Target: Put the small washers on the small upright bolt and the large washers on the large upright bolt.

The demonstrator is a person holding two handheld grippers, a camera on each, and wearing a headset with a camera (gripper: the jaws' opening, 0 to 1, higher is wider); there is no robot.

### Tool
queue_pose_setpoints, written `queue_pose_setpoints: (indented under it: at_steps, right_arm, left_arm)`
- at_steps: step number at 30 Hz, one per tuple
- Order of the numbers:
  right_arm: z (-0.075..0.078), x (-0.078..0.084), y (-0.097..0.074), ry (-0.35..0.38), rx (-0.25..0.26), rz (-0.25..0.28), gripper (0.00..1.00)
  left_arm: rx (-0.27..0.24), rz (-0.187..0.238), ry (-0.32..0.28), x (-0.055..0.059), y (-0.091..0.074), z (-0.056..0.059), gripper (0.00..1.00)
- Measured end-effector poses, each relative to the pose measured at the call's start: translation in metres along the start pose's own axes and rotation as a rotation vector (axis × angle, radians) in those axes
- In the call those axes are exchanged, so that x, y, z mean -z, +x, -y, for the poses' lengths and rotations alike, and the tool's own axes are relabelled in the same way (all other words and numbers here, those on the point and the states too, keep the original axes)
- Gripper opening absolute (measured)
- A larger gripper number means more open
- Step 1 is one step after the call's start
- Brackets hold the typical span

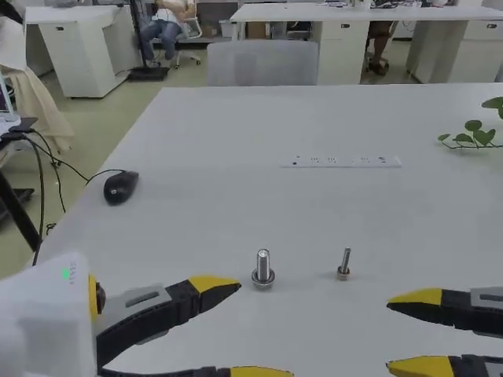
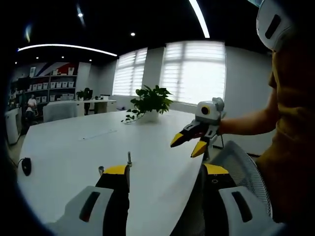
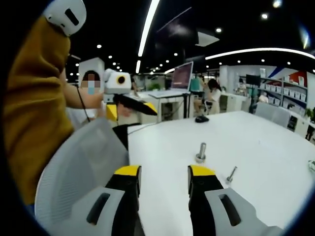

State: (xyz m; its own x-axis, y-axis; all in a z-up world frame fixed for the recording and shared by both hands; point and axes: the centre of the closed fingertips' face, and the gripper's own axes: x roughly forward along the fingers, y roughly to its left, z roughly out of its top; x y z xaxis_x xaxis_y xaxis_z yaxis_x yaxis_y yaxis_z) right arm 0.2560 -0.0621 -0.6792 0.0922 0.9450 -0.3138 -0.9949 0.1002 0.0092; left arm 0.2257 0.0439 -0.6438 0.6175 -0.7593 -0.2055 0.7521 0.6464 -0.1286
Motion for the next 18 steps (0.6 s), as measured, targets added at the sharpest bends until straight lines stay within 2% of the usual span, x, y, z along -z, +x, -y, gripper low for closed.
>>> queue_pose_setpoints:
  at_steps: [2, 3, 5, 10, 13, 18]
  right_arm:
    - [0.000, -0.002, -0.010, 0.002, 0.033, 0.016, 0.39]
    - [0.002, -0.006, -0.016, 0.013, 0.060, 0.041, 0.39]
    - [-0.001, -0.009, -0.024, 0.007, 0.082, 0.063, 0.40]
    - [-0.012, 0.000, -0.032, 0.012, 0.097, 0.039, 0.43]
    - [-0.015, 0.000, -0.035, 0.015, 0.106, 0.044, 0.44]
    - [-0.012, 0.006, -0.040, 0.019, 0.140, 0.016, 0.53]
  left_arm:
    - [0.003, -0.004, 0.011, -0.002, -0.001, 0.002, 0.58]
    - [0.003, -0.002, 0.014, -0.003, -0.003, 0.003, 0.58]
    - [0.002, 0.001, 0.022, -0.005, -0.005, 0.005, 0.58]
    - [0.004, 0.007, 0.040, -0.008, -0.008, 0.011, 0.58]
    - [0.010, 0.011, 0.047, -0.010, -0.010, 0.014, 0.58]
    - [-0.002, 0.019, 0.053, -0.009, -0.016, 0.017, 0.59]
